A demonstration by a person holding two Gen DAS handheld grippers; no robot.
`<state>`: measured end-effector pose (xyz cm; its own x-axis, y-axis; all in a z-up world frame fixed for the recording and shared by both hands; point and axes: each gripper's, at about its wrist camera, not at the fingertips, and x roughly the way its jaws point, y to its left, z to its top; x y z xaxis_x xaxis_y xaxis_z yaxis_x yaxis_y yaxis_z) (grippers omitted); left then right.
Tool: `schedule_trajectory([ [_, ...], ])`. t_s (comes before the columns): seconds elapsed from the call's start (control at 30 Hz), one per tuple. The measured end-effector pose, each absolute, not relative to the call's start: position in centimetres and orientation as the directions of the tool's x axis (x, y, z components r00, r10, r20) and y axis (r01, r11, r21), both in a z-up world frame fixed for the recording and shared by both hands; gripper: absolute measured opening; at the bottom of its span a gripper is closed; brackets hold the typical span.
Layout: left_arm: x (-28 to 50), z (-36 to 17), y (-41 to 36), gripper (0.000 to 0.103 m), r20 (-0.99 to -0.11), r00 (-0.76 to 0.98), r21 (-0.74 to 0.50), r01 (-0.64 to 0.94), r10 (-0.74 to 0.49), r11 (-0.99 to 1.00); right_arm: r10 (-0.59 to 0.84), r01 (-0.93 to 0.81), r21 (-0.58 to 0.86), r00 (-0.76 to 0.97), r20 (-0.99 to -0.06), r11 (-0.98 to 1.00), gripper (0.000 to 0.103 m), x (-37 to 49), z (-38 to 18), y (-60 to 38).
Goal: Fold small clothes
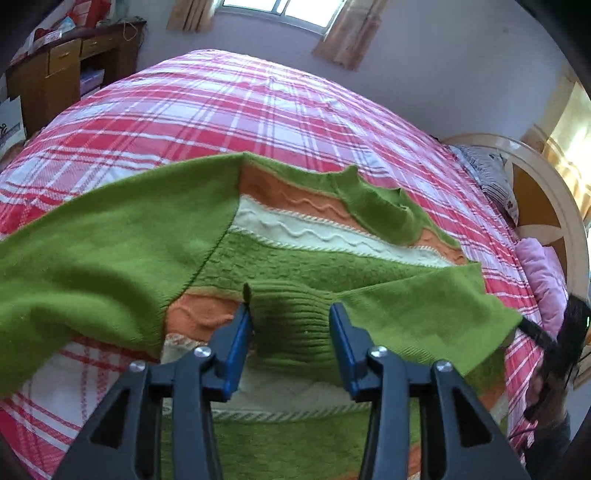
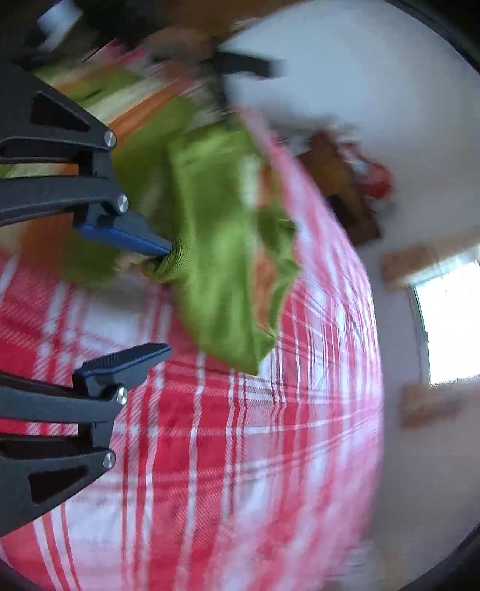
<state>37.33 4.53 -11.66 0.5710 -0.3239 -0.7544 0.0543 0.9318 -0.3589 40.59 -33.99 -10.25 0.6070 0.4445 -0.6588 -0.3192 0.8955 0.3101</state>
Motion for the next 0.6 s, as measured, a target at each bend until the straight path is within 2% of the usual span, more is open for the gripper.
schedule_trajectory([
  [0.1, 37.5, -12.3, 4.5, 0.045, -0.761, 0.563, -0.368, 0.036, -0.323, 0.929, 0.553, -0.254, 0.504, 0.543, -0.632, 0.825, 0.055, 45.1, -11.3, -34.5],
  [0.2, 37.2, -12.6, 4.2, 0.046, -0.762, 0.570, -0.347, 0.039, -0.306, 0.937, 0.614, -0.158, 0.635, 0.508, -0.604, 0.756, 0.055, 47.9, -12.4, -35.5],
  [0.27, 36.9, -12.7, 3.9, 0.047, -0.762, 0.576, -0.323, 0.056, -0.295, 0.945, 0.684, -0.184, 0.688, 0.442, -0.580, 0.702, 0.055, 48.1, -12.6, -35.7],
  [0.37, 36.6, -12.6, 3.7, 0.047, -0.759, 0.584, -0.295, 0.088, -0.289, 0.951, 0.645, -0.279, 0.585, 0.411, -0.644, 0.761, 0.055, 45.9, -11.8, -35.5],
  [0.43, 36.7, -12.4, 3.6, 0.047, -0.754, 0.595, -0.279, 0.093, -0.278, 0.956, 0.584, -0.219, 0.550, 0.443, -0.680, 0.806, 0.055, 45.8, -12.0, -36.7],
  [0.53, 36.9, -11.7, 4.0, 0.047, -0.729, 0.648, -0.261, 0.037, -0.222, 0.965, 0.540, -0.162, 0.542, 0.513, -0.668, 0.825, 0.055, 47.0, -11.9, -37.6],
  [0.6, 37.0, -11.4, 4.4, 0.047, -0.716, 0.660, -0.284, 0.020, -0.226, 0.958, 0.530, -0.147, 0.547, 0.539, -0.655, 0.824, 0.055, 48.8, -11.9, -37.0],
])
